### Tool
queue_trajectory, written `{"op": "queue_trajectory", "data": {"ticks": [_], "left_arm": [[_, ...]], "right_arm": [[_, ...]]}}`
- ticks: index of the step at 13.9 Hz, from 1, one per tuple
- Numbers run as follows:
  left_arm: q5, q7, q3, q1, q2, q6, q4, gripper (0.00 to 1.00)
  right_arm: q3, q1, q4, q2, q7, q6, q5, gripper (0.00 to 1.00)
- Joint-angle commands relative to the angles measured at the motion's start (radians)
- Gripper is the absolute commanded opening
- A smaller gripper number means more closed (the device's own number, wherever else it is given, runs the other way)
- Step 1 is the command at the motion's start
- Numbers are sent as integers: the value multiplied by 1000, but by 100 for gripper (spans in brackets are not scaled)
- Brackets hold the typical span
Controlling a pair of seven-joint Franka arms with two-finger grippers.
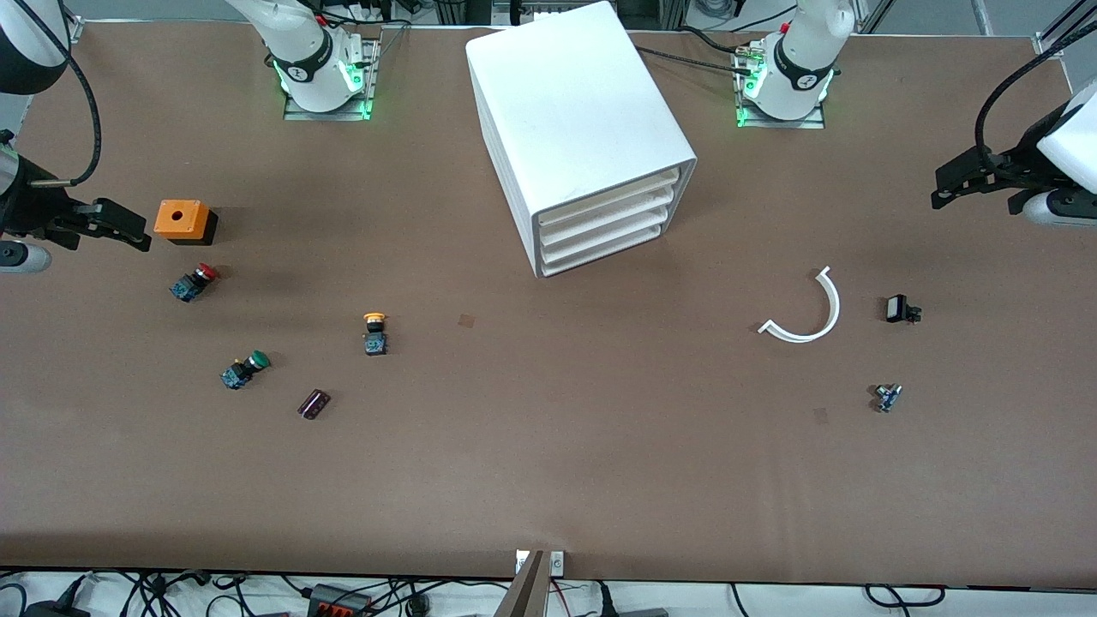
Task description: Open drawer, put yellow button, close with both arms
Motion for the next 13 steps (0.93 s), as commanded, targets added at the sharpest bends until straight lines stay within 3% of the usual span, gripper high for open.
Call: {"op": "queue_trajectory", "data": {"ticks": [1, 5, 9, 12, 13], "left_arm": [[-5, 17, -5, 6, -7, -8, -2, 100], [-13, 17, -5, 1, 3, -8, 4, 100], [-108, 17, -14, -33, 34, -52, 6, 100], [-224, 18, -16, -47, 126, -60, 78, 100], [-231, 18, -24, -60, 153, -62, 81, 100]], "right_arm": [[11, 1, -13, -15, 3, -1, 13, 100], [11, 26, -13, -10, 3, -1, 12, 100], [11, 47, -13, 23, 4, 42, 13, 100], [16, 50, -13, 66, 6, 88, 29, 100], [16, 56, -13, 86, 6, 95, 80, 100]]}}
